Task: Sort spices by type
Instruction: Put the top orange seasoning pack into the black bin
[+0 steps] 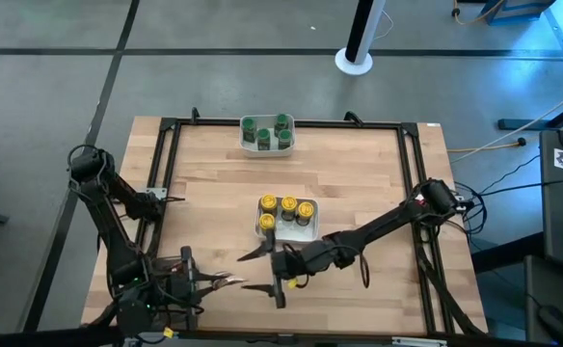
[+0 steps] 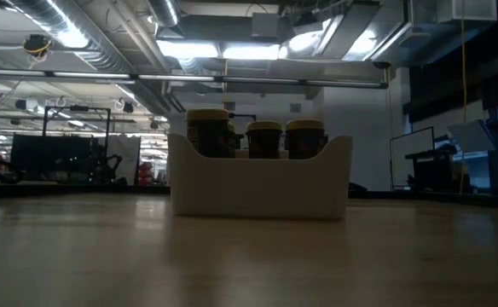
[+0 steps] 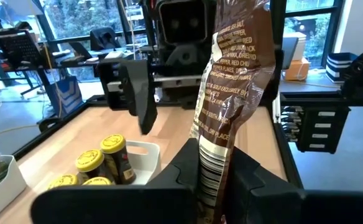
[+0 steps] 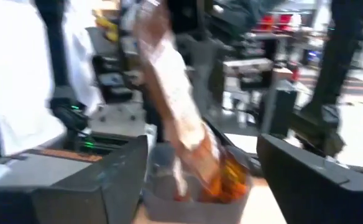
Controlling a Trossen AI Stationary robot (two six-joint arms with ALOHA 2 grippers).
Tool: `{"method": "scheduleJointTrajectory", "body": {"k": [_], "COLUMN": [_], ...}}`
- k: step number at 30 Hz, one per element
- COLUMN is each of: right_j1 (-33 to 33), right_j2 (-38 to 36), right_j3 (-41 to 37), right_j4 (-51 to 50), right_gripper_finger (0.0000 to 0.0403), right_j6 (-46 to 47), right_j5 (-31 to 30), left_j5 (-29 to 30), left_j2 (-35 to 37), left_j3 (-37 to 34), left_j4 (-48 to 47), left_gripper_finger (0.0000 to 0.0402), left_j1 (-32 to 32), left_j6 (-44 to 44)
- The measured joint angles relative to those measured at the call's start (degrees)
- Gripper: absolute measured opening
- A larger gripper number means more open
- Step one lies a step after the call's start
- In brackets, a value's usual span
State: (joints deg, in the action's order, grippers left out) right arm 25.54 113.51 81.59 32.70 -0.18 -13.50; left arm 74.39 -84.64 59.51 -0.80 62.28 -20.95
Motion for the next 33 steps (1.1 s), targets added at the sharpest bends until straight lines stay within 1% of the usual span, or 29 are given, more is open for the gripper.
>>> {"method": "scheduleJointTrajectory", "body": {"k": [3,6,9,13,17,22,29,33], "right_j1": [-0.04,-0.04,-0.06,-0.06,-0.06,-0.06,-0.5,-0.98], "right_j2": [0.02,0.74,2.29,3.56,3.56,3.56,3.56,3.56], "right_j3": [0.89,2.07,3.74,5.6,5.85,5.85,5.85,5.87], "right_j4": [1.22,3.62,4.13,4.07,4.37,5.03,4.94,3.93], "right_gripper_finger": [0.031,0.0314,0.0305,0.0281,0.0242,0.0183,0.0097,0.005], "right_j6": [0.06,0.26,0.09,-1.53,-3.07,-3.3,-3.46,-3.57], "right_j5": [4.25,4.91,4.51,4.05,4.05,4.07,4.07,4.17], "left_j5": [0.16,0.71,0.89,0.9,0.89,0.87,0.79,0.85], "left_j2": [0.0,0.0,0.0,0.02,0.02,0.02,0.02,0.02], "left_j3": [0.0,0.02,0.02,0.04,0.07,0.07,0.07,0.07], "left_j4": [0.06,0.09,1.2,4.88,6.62,6.45,6.45,6.36], "left_gripper_finger": [0.0029,0.0031,0.0023,0.0024,0.0031,0.0023,0.0033,0.0026], "left_j1": [-0.26,-1.08,-2.33,-2.81,-2.06,-1.36,-1.65,-1.7], "left_j6": [-0.7,-0.75,-0.5,3.78,6.0,6.12,5.31,5.35]}}
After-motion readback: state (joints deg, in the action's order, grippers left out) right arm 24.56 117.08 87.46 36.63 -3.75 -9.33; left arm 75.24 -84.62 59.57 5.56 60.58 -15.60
